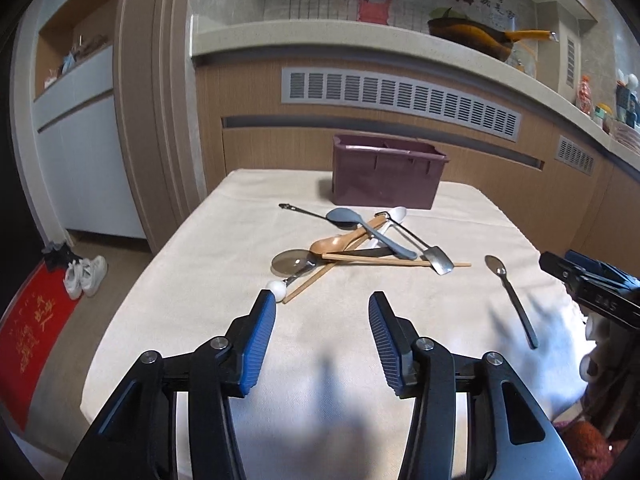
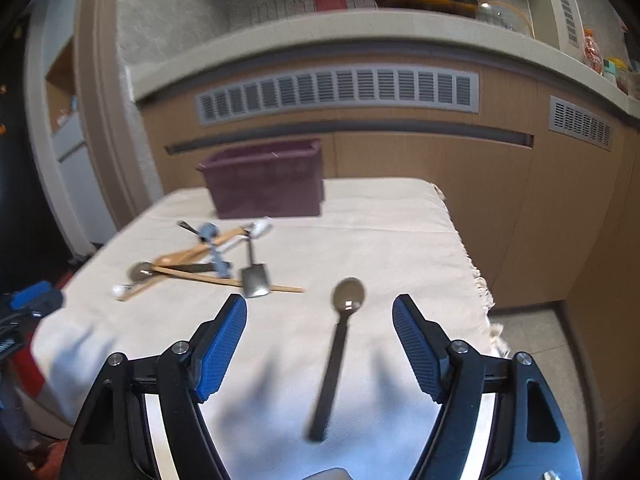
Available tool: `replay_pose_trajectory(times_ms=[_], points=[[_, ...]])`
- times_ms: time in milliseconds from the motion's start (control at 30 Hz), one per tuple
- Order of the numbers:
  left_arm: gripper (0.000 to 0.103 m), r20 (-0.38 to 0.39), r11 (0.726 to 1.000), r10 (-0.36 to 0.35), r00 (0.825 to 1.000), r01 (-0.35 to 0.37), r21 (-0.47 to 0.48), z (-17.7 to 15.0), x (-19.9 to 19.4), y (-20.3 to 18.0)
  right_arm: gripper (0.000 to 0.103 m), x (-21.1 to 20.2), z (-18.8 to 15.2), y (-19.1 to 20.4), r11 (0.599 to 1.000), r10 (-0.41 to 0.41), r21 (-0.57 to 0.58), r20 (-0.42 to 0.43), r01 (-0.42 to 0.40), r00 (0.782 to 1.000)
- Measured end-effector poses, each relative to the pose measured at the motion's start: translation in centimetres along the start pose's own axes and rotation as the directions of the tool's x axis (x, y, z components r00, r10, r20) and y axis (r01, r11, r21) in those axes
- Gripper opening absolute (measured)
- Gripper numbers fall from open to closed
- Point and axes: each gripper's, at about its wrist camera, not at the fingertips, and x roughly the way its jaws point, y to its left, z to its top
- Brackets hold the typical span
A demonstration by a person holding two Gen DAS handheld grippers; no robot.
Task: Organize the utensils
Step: 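Reach the left gripper to the blue plastic spoon and grasp it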
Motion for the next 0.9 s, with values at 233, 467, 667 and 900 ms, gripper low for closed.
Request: replay_pose_trajectory(times_ms=[233, 467, 667, 900], points=[[0.042, -0.095, 0.998, -0.046, 0.994, 0.042, -0.050, 0.6, 3.5, 1.2, 0.069, 6.0, 0.5, -0.7, 0.998, 0.054, 0.030, -0.197, -0.049, 0.979], [0.042, -0.170, 0.997, -0.049, 0.984, 0.038, -0.067, 1.5, 7.4, 2.1, 0.064, 9.2, 1.8, 0.3, 0.995, 0.094, -0.010, -0.259, -0.100, 0.961], [0.042, -0.195, 0.990, -0.143, 0.970, 0.140, -0.026, 4.1, 10.4, 1.0, 0.054, 10.2, 2.8, 1.1, 0.992, 0.076, -0.081, -0.260, -0.100, 0.963], [0.042, -0.254, 0.986, -0.160, 0.954, 0.169, 0.012, 8.1, 15.6, -0.9, 0.054, 10.7, 2.4, 0.0, 0.996, 0.035, -0.075, -0.263, -0.057, 0.964]])
